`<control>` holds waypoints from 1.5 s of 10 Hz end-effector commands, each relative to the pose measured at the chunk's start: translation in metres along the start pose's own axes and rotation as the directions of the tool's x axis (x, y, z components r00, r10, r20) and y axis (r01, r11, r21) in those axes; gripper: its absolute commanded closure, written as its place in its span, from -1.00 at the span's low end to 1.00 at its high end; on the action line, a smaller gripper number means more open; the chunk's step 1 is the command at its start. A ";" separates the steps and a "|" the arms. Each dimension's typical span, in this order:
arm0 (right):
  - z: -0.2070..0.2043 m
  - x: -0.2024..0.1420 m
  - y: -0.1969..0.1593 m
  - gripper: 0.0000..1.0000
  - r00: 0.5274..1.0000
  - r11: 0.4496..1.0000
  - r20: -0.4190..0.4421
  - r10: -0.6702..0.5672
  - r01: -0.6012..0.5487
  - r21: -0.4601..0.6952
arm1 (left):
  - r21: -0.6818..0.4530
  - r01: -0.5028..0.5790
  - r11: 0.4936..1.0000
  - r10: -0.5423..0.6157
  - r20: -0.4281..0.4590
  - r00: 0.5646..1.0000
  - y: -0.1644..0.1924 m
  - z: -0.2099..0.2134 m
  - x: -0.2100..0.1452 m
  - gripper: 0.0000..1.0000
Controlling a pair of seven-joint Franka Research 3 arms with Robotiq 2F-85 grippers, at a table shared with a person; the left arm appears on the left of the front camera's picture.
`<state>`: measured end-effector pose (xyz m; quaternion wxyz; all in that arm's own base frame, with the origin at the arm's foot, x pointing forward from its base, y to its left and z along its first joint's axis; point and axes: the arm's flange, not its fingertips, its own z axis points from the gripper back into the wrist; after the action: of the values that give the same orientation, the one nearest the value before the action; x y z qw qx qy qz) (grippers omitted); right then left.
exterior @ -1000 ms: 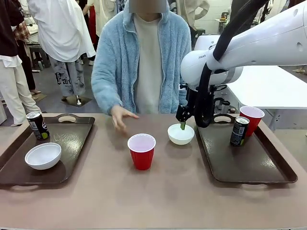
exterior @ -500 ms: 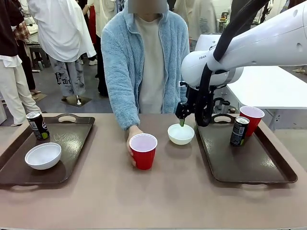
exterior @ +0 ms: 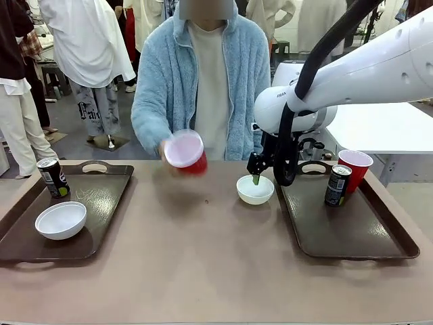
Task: Prepare tableware on both trays.
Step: Pick up a Picnic Bowl from the table and place it on a Handle tray.
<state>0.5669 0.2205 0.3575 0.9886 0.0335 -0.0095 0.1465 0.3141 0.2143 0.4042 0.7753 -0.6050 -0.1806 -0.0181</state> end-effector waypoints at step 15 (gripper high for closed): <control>0.088 -0.059 0.015 1.00 0.997 0.995 -0.007 0.078 -0.078 0.064 | -0.013 0.004 1.000 -0.004 0.012 1.000 -0.002 0.002 0.001 -0.84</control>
<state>0.5358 0.2234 0.4225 0.9820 0.0548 -0.0001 0.1805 0.3143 0.2140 0.4040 0.7753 -0.6051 -0.1802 -0.0182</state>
